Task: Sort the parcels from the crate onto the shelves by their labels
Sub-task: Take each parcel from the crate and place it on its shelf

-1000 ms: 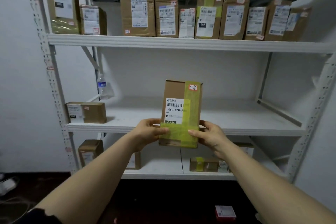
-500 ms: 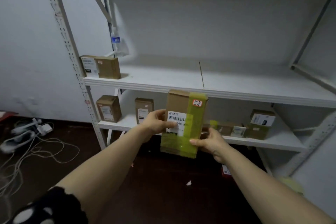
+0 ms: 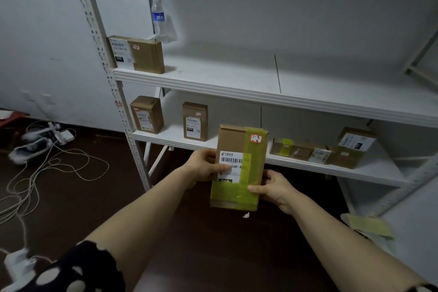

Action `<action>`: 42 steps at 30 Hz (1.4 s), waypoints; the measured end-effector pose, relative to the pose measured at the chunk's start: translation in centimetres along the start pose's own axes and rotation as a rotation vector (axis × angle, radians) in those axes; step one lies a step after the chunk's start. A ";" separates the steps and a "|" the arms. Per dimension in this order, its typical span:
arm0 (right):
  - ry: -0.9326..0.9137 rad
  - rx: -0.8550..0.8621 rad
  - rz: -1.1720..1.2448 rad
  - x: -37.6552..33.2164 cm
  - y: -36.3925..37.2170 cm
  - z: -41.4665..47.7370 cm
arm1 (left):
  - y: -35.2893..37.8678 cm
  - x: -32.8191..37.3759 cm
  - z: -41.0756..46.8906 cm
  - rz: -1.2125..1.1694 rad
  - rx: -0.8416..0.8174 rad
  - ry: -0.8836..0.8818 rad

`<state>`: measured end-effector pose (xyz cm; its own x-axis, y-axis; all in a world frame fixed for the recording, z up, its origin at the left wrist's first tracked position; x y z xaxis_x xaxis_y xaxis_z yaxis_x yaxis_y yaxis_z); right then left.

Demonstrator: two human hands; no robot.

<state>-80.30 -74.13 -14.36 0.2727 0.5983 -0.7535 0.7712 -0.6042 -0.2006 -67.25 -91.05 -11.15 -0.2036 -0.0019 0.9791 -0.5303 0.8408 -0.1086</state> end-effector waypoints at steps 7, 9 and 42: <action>-0.017 0.022 0.024 -0.6 -1.0 0.2 | 0.4 -0.7 0.5 0.094 -0.057 -0.010; -0.056 0.008 0.104 -1.5 -1.6 0.2 | 0.4 -1.1 0.8 0.149 -0.077 -0.005; -0.151 0.244 0.033 -16.9 2.7 29.1 | -13.0 -4.8 28.5 1.158 0.076 0.231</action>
<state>-99.57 -101.15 -20.35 0.1926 0.5019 -0.8432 0.5974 -0.7417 -0.3050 -82.86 -117.38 -19.38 -0.4452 0.8445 0.2975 -0.1769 0.2427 -0.9538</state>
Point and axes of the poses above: each hand's wrist, its own z-axis towards the middle knuckle, its own y-axis out of the palm, x = y × z, the point moved 1 cm from there along z, towards the middle knuckle, and after that the axes turned 13 degrees about y, right-handed, at the moved point
